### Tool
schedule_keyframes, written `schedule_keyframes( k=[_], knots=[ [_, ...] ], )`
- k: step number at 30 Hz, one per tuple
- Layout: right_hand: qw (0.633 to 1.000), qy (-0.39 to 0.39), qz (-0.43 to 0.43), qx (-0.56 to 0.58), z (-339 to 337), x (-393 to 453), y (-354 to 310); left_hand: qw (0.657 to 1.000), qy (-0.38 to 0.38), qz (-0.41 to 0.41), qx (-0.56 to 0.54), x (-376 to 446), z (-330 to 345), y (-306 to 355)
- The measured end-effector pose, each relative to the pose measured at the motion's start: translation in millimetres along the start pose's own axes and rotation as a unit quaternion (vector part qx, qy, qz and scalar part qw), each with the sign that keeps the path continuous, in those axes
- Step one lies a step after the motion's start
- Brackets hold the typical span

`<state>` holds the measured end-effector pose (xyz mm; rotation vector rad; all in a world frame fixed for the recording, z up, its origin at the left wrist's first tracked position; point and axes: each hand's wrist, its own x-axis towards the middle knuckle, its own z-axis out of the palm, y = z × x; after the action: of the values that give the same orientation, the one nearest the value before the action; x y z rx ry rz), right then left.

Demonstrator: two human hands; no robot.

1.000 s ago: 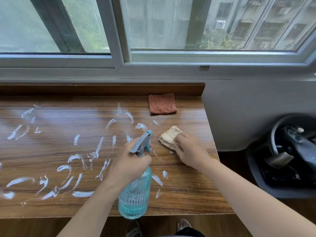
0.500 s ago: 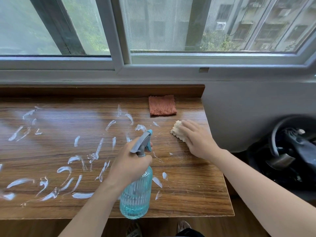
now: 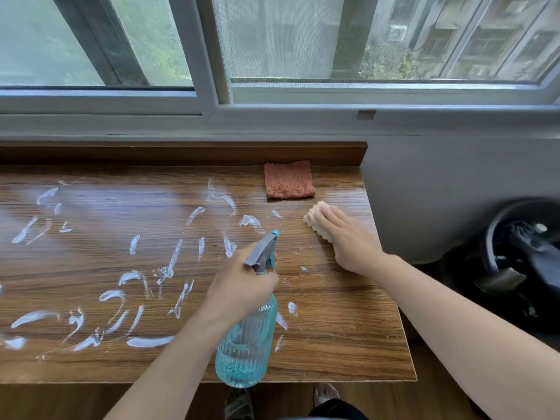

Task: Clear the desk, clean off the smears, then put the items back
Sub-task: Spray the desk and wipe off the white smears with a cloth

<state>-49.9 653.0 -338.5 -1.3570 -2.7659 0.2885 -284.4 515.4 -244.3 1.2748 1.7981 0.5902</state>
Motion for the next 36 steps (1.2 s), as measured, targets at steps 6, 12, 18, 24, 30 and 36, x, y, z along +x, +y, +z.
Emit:
schedule_keyframes(
  k=[6, 12, 18, 24, 30, 36],
  knots=[
    [0.995, -0.054, -0.088, 0.007, 10.3, -94.7, -49.3, 0.999, -0.021, 0.0, -0.026, -3.0, 3.2, -4.3],
    [0.997, 0.002, -0.054, -0.054, 7.6, -42.3, -19.6, 0.999, -0.036, -0.004, -0.032, -5.1, -3.6, -12.2],
    [0.999, 0.023, -0.013, -0.019, 10.0, 42.7, -17.7, 0.999, -0.008, 0.0, -0.037, -9.8, -11.8, -20.8],
    [0.989, 0.013, -0.149, -0.016, 14.1, -30.2, -55.6, 1.0, 0.009, 0.007, -0.011, -12.7, -15.8, -24.6],
    [0.987, -0.044, -0.155, -0.005, 6.4, -35.6, -37.6, 0.999, -0.002, -0.004, -0.036, -19.8, -20.5, -30.4],
    [1.0, -0.001, -0.018, 0.022, 12.8, 66.5, -47.8, 0.999, -0.002, -0.02, -0.04, -27.1, -27.7, -32.9]
  ],
)
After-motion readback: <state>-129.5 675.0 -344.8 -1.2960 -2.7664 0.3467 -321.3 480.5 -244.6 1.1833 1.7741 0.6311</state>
